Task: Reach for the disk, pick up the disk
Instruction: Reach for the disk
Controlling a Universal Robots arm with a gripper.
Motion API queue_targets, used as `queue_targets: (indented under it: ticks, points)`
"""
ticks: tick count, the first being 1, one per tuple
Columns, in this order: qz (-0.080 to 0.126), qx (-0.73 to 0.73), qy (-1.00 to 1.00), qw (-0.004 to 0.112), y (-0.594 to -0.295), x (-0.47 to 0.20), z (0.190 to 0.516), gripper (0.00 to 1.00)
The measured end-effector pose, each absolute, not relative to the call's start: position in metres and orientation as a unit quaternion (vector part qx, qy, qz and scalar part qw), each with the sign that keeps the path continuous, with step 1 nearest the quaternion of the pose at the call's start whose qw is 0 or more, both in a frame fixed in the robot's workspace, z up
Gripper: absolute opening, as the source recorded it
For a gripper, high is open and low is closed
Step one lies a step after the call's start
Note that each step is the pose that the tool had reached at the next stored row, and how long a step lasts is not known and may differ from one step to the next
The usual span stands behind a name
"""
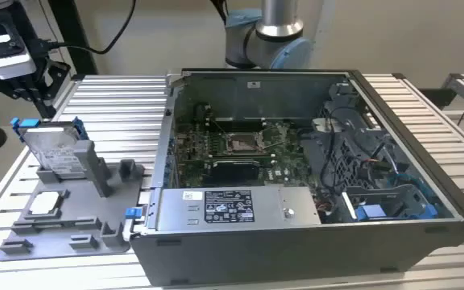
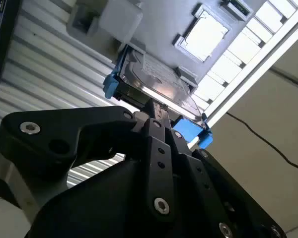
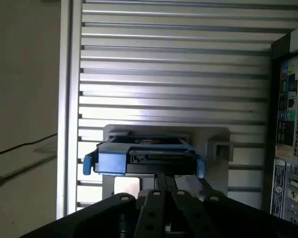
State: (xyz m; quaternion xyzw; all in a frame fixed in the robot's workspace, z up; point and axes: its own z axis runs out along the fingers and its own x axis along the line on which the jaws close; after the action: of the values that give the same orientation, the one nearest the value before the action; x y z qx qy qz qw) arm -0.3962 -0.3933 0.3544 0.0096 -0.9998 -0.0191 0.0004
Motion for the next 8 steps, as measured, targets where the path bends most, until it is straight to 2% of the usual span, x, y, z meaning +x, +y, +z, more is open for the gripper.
queue_targets:
  ticks: [8]
  points:
    - [-0.019,0.01,-1.0,0.0,-0.3933,-0.3962,0.3544,0.0]
